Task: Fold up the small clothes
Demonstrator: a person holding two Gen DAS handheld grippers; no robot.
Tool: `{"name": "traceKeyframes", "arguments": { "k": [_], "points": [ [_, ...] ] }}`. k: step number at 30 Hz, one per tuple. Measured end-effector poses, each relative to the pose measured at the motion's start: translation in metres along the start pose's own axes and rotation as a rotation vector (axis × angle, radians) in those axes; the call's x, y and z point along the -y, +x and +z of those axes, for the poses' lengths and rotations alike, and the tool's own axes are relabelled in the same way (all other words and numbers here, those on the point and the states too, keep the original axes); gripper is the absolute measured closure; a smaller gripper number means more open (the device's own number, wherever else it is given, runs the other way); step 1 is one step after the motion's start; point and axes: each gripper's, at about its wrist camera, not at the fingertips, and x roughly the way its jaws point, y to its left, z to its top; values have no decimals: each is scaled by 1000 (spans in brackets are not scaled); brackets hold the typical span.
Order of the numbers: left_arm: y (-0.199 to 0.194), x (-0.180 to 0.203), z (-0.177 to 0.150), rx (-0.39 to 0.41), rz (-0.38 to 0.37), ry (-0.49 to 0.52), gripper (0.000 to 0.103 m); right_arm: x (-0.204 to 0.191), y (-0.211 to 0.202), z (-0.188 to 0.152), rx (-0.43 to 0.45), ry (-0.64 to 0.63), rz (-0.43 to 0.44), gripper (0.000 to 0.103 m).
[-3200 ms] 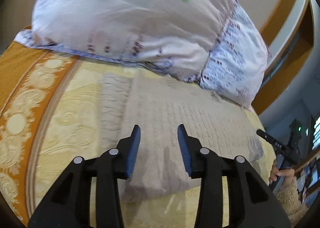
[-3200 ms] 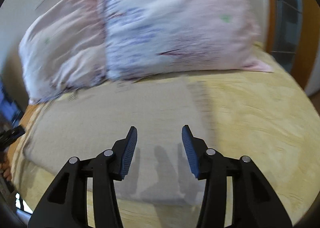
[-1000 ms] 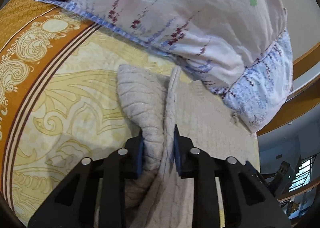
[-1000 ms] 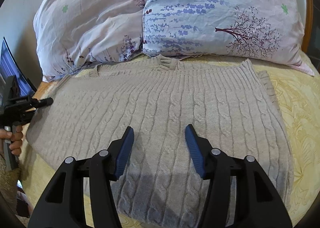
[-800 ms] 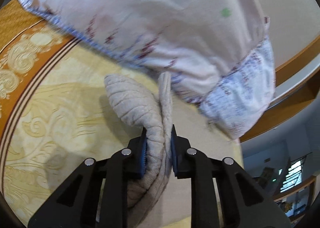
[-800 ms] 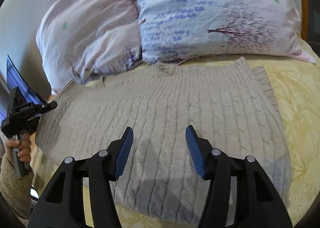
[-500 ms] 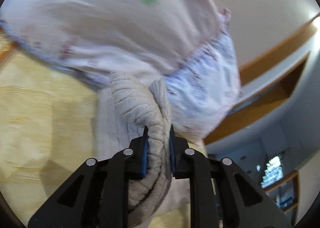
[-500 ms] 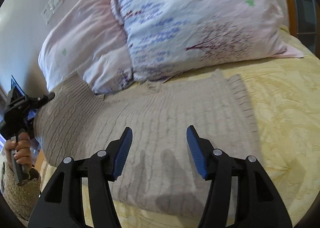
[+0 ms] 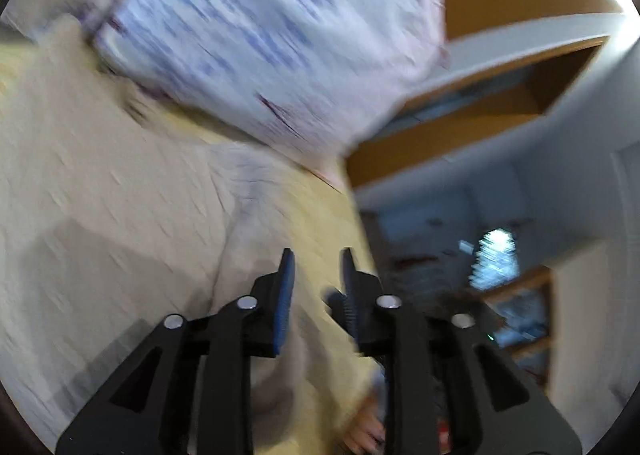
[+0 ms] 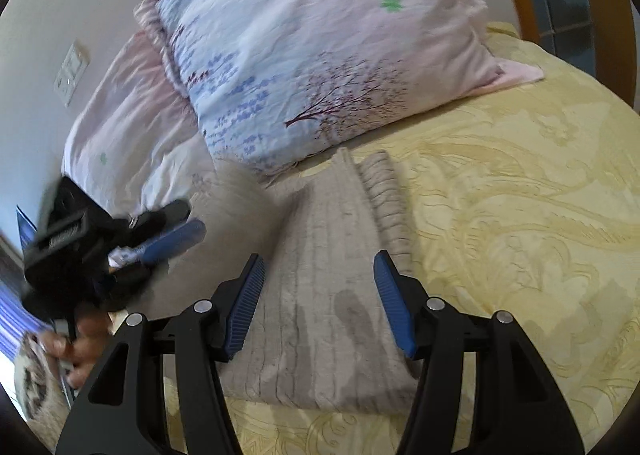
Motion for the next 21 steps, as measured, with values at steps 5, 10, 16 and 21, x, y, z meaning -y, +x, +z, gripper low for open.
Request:
{"name": "traceKeyframes", "arguments": {
  "k": [5,10,16,21],
  "points": [
    [-65,13,-9,175,117,123,32,10,-2,14,-68,109,166,42],
    [-103,-19,-17,247,365,63,31,6,38,17,-295,212,278,40],
    [-97,-58,-28,169,418,-20,31,-13,72,5,-453,160,217,40],
    [-77,-73,-39,85,381,-38,31,-15,82,20,-378,188,262,49]
  ]
}}
